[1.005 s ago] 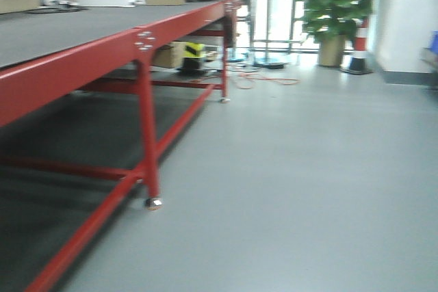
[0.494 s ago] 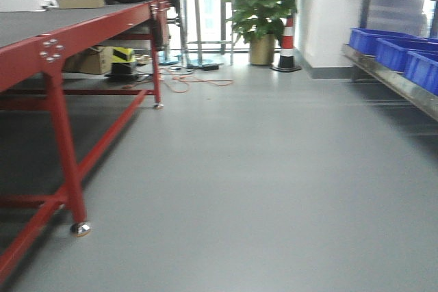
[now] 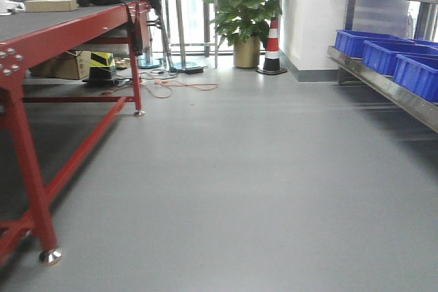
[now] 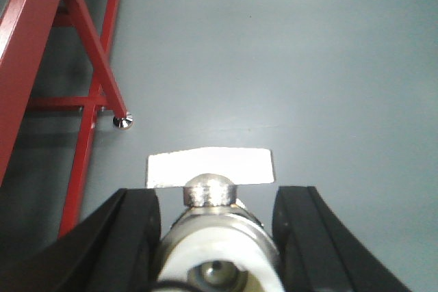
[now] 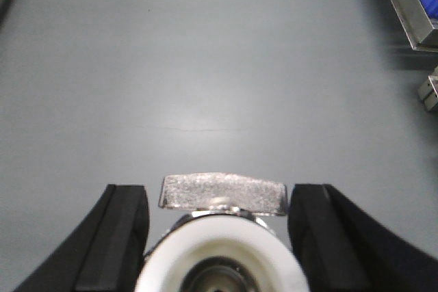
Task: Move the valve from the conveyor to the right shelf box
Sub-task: 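Drive the base up to the steel shelf of blue boxes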
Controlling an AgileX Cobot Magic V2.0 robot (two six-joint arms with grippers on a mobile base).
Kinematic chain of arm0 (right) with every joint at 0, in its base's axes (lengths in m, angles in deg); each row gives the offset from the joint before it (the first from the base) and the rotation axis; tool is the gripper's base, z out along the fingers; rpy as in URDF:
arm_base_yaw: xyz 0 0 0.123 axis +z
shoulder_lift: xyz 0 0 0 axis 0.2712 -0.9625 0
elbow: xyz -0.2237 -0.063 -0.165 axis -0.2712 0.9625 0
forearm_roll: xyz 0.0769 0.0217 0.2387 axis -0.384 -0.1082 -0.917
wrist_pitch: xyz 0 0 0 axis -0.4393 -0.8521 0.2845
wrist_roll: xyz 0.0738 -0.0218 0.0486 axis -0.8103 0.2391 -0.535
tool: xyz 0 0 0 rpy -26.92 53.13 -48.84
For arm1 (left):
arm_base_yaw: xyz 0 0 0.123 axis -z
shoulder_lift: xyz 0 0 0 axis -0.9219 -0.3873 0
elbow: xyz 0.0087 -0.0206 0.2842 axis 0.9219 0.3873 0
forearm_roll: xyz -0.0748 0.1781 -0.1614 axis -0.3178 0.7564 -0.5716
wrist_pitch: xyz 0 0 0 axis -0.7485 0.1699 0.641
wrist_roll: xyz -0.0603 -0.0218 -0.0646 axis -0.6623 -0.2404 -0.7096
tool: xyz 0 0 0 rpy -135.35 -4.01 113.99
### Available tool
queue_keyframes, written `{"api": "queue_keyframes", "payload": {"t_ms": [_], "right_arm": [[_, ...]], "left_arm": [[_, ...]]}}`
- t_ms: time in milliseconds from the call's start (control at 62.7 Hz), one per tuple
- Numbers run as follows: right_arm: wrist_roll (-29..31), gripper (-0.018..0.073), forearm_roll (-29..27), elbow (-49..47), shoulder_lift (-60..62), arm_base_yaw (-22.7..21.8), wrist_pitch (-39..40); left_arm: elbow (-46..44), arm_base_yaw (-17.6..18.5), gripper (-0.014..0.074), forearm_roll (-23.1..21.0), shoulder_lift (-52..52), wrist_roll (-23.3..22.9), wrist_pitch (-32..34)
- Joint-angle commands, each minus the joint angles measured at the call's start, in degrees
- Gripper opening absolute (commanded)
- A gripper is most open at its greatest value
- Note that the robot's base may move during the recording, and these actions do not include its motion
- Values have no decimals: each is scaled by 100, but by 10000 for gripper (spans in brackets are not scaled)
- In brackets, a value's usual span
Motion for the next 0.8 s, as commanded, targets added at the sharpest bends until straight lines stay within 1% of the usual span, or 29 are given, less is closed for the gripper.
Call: {"api": "queue_keyframes", "payload": {"t_ms": [0,781], "right_arm": [[36,-163,15,-48,75,-15,345],[36,-163,15,-48,63,-15,345]], "left_arm": [[-77,24,-111,-55,40,-5,243],[-77,24,-111,-55,40,-5,243]]}}
